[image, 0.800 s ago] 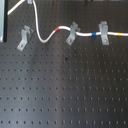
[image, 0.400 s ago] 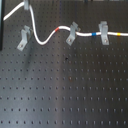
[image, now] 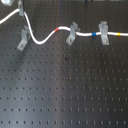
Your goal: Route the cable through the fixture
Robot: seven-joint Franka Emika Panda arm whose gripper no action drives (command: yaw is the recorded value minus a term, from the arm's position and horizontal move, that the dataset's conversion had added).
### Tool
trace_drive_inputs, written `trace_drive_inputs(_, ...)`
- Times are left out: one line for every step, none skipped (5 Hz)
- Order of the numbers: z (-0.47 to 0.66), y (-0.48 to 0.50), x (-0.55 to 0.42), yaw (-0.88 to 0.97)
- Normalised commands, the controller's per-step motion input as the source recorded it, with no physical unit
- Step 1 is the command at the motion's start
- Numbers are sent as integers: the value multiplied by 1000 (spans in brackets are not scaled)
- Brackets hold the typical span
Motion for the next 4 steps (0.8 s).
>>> trace_drive_inputs(381,304,-171,286)
trace_drive_inputs(411,336,-162,303)
trace_drive_inputs(381,338,-95,294)
trace_drive_inputs(246,48,-49,163)
